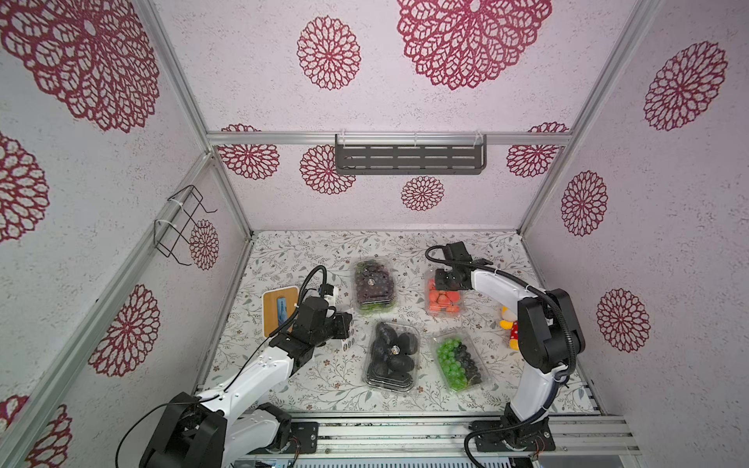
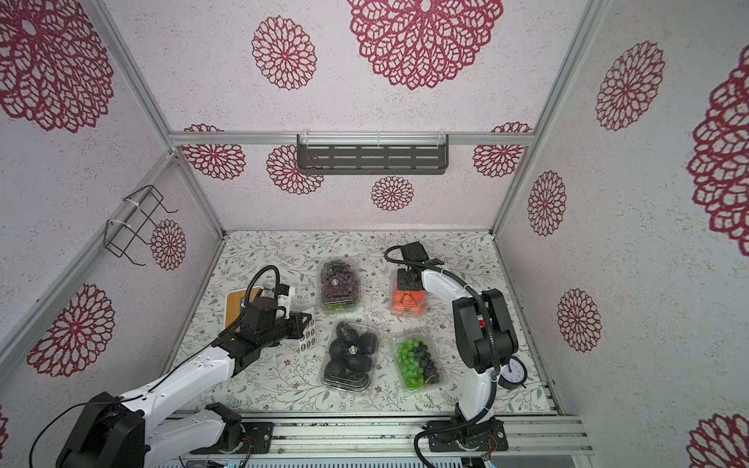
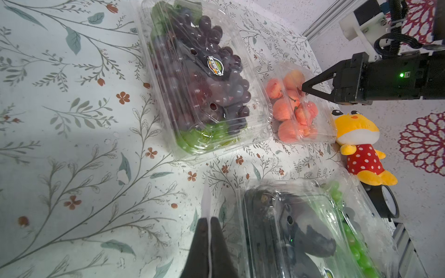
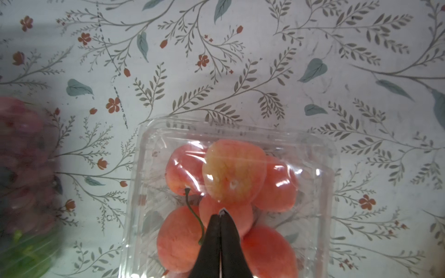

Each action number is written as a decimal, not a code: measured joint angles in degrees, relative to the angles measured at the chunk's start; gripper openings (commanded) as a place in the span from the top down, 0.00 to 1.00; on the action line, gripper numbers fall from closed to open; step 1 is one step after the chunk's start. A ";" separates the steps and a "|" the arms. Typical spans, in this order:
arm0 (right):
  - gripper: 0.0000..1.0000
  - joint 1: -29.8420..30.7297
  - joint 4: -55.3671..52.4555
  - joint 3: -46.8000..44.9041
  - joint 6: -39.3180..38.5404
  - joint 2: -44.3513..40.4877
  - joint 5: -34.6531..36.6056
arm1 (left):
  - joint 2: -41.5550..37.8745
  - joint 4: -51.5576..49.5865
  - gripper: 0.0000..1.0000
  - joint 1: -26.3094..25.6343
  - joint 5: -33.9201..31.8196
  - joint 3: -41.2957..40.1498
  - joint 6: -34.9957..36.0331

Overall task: Label fruit boxes
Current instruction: Place the label sticker at the center of the board.

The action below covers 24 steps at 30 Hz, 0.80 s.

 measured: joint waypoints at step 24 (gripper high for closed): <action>0.69 -5.07 11.19 -9.16 2.58 -5.49 -17.57 | 7.48 -4.46 0.96 2.25 -5.31 -0.07 -4.68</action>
